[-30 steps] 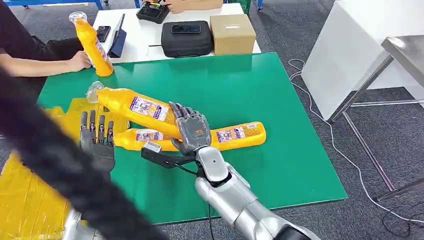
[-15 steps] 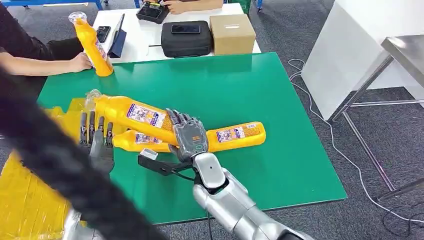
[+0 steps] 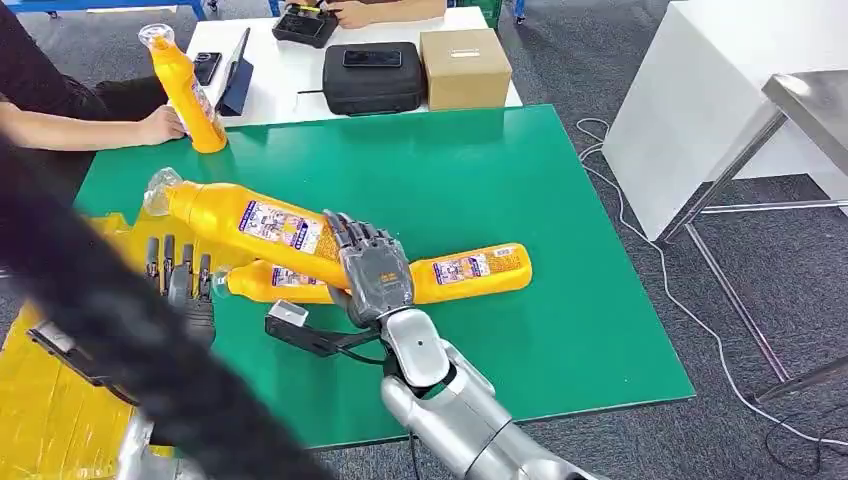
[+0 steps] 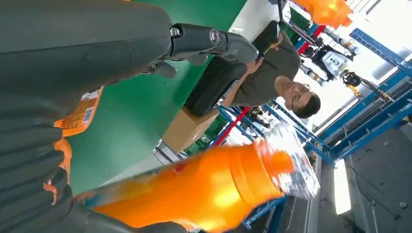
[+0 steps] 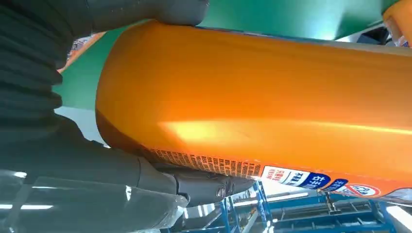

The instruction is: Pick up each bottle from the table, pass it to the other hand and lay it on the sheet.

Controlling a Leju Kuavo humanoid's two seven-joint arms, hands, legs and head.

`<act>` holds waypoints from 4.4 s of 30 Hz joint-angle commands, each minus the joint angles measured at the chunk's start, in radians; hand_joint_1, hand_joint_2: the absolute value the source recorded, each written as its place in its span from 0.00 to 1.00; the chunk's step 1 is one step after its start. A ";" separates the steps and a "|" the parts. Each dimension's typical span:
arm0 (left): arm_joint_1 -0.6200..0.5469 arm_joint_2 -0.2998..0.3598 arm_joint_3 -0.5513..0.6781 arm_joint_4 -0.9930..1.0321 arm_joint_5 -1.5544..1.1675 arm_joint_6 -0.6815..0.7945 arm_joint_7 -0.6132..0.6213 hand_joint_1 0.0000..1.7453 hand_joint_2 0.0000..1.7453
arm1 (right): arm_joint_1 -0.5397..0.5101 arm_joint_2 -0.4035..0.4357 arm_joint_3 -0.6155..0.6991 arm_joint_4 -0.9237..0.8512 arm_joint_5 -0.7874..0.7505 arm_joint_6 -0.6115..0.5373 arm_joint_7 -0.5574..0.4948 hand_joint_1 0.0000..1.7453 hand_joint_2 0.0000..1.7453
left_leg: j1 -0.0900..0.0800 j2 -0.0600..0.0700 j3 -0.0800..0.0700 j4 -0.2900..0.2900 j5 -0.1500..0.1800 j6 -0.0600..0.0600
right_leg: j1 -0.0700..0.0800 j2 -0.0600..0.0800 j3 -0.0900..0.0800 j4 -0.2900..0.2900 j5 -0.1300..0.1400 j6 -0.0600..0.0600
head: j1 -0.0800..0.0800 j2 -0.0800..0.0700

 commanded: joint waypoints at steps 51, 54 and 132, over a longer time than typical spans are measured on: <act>-0.068 0.024 -0.122 0.060 -0.005 -0.030 0.076 0.00 1.00 | -0.134 0.057 0.325 0.289 0.112 0.133 0.031 1.00 1.00 | 0.000 -0.001 0.002 -0.001 0.000 -0.001 | 0.000 -0.002 0.002 -0.001 -0.001 0.000 | 0.000 0.000; -0.071 0.022 -0.123 0.061 -0.009 -0.023 0.070 0.00 1.00 | -0.135 0.052 0.332 0.302 0.109 0.138 0.030 1.00 1.00 | 0.001 -0.004 0.005 -0.002 -0.001 -0.001 | 0.001 -0.005 0.006 -0.002 -0.002 0.000 | 0.000 0.000; -0.188 0.252 0.279 0.555 -1.742 0.682 -0.113 1.00 1.00 | 0.069 -0.195 -0.110 0.057 -0.200 0.088 -0.114 0.00 0.00 | 0.000 0.003 0.007 -0.003 -0.002 -0.001 | 0.000 0.002 0.005 -0.002 -0.001 0.000 | 0.000 0.000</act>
